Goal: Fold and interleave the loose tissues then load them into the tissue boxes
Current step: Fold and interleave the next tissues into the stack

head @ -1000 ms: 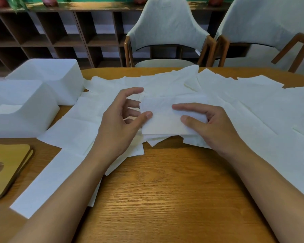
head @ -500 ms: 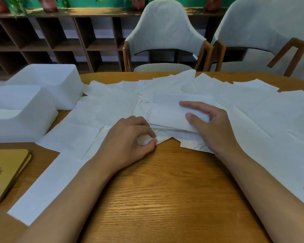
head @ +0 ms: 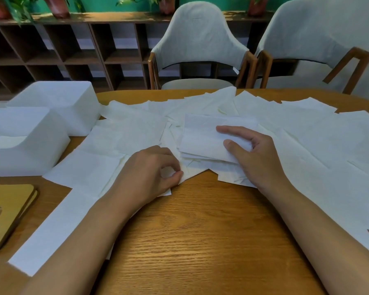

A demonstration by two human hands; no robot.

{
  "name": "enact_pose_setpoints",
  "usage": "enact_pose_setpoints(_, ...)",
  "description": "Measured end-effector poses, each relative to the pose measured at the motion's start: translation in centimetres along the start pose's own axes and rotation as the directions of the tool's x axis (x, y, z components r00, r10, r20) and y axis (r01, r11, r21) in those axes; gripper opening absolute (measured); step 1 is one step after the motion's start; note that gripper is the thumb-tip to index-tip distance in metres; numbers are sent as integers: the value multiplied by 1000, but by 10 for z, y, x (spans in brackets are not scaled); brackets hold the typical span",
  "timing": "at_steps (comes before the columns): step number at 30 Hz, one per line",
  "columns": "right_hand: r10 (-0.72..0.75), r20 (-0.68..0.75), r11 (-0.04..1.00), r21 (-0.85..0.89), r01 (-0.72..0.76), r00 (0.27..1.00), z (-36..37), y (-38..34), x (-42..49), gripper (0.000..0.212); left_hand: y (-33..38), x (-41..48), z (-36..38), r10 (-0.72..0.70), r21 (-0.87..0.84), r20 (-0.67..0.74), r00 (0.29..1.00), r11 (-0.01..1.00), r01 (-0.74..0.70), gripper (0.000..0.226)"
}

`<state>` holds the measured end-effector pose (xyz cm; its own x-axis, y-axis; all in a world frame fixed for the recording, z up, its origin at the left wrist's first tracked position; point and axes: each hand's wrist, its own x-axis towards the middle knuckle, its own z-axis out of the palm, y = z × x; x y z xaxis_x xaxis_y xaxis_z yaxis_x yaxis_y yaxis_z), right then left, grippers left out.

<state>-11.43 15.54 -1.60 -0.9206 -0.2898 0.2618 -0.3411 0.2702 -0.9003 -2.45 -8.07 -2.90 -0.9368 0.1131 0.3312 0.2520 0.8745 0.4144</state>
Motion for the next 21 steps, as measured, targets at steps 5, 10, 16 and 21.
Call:
enact_pose_setpoints(5,-1,-4,1000,1,1,1000,0,-1,0,31,12,-3,1,51,-68,61,997,997,-47,17)
enact_pose_setpoints(10,-18,1,1000,-23,18,1000,1,1,0,31,20,-3,-10,-41,-299,45,998,953,52,1)
enact_pose_setpoints(16,-136,226,991,21,134,965,0,-8,-9,31,35,0,-21,-179,-647,-48,983,755,106,7)
enact_pose_setpoints(21,-161,306,980,-61,189,938,5,-12,-19,33,40,2,-13,-263,-738,-56,963,660,137,6)
